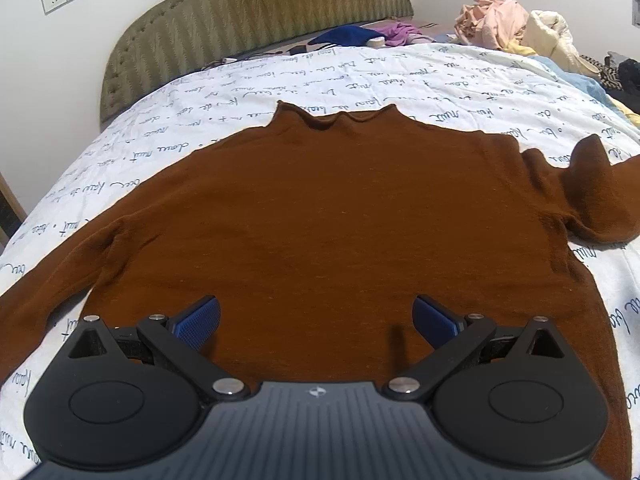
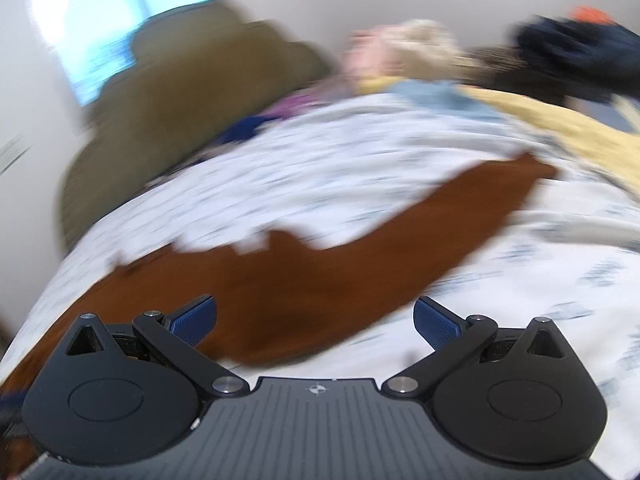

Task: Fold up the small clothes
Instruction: 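Grasp the brown sweater's sleeve cuff with the right tool, then carry the held sleeve across the sweater body with the right tool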

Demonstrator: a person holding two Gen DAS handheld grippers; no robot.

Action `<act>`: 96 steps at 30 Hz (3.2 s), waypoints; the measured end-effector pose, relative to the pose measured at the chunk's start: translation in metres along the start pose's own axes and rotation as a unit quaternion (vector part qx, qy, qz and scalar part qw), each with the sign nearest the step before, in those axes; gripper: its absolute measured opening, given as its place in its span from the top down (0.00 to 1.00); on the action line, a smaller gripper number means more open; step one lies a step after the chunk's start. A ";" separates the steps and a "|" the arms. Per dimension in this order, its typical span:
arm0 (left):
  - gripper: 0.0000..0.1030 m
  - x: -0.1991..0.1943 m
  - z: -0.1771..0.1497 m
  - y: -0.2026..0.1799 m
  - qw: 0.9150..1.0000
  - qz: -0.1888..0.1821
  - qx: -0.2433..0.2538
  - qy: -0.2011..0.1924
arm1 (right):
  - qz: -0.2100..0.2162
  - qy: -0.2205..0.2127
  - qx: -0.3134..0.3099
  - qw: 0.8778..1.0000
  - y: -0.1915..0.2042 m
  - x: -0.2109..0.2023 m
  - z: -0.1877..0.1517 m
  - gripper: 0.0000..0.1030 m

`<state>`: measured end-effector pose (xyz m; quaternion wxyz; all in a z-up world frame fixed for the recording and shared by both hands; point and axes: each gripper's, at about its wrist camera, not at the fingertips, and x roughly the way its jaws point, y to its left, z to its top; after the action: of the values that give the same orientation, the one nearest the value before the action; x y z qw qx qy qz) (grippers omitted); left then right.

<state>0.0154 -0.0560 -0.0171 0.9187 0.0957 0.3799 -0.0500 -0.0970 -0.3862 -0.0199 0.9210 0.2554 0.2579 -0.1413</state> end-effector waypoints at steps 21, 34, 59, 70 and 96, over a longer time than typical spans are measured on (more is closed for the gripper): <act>0.00 0.018 -0.002 -0.015 0.999 0.012 0.025 0.031 | 0.096 -0.064 0.339 0.934 -0.174 0.104 0.074 0.22; 0.00 0.010 0.000 -0.003 0.999 0.016 0.023 0.018 | -0.073 -0.124 0.233 0.962 -0.161 0.067 0.087 0.89; 0.00 0.014 -0.010 0.043 0.998 0.052 -0.023 0.015 | 0.054 -0.069 -0.133 0.987 0.106 0.034 0.022 0.89; 0.00 0.017 -0.015 0.053 0.998 0.051 -0.029 0.018 | 0.103 -0.011 -0.197 0.975 0.184 0.054 -0.021 0.89; 0.00 0.011 -0.019 0.079 0.998 0.042 -0.052 0.011 | 0.139 0.043 -0.260 0.954 0.306 0.104 -0.056 0.89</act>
<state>0.0231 0.0254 -0.0273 0.9194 0.0645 0.3879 0.0097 0.0862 -0.1154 0.0033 0.9542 0.0459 0.2869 0.0715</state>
